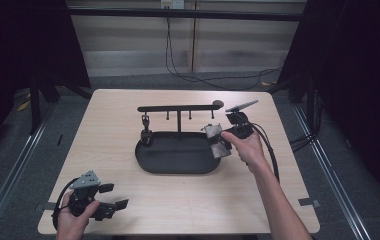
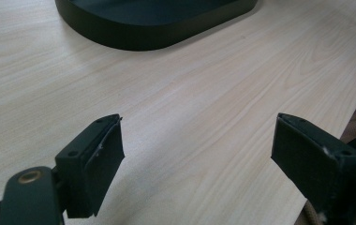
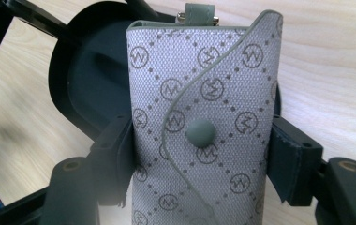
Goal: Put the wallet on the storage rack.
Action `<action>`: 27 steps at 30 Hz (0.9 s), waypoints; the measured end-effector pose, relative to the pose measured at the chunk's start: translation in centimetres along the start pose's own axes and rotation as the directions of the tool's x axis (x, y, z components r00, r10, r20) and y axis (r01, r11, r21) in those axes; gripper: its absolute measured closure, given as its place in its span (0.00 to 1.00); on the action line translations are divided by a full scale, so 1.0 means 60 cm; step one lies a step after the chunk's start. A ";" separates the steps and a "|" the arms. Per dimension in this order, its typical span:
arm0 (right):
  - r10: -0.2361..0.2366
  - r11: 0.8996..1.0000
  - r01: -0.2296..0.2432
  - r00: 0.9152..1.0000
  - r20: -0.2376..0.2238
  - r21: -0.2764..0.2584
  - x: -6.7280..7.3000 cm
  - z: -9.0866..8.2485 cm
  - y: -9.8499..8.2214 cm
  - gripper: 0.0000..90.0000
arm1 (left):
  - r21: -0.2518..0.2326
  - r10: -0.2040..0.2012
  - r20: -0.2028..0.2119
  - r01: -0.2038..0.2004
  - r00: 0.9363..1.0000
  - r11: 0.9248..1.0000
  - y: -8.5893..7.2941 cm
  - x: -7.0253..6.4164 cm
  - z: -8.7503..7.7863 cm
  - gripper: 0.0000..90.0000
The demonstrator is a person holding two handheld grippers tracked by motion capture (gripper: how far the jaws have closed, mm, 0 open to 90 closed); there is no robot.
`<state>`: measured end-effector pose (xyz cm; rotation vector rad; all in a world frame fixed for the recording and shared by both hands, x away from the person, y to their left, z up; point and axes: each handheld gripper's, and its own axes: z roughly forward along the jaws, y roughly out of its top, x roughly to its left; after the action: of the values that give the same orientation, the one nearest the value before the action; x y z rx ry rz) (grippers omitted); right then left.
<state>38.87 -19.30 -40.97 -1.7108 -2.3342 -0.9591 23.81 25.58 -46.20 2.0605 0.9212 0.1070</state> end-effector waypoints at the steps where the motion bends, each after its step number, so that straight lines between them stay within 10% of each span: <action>1: 0.003 1.000 -0.003 1.000 0.001 -0.002 0.000 0.003 -0.001 0.37 | -0.004 0.003 -0.002 -0.003 1.000 1.000 0.000 0.001 -0.001 0.19; 27: 0.053 0.998 -0.053 0.999 0.002 0.019 -0.005 0.079 -0.006 0.37 | -0.008 -0.003 -0.007 0.003 1.000 1.000 0.000 0.001 -0.003 0.19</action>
<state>40.01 -17.10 -45.06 -1.7566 -2.2794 -0.9245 23.78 25.74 -46.13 2.0525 0.9270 0.1167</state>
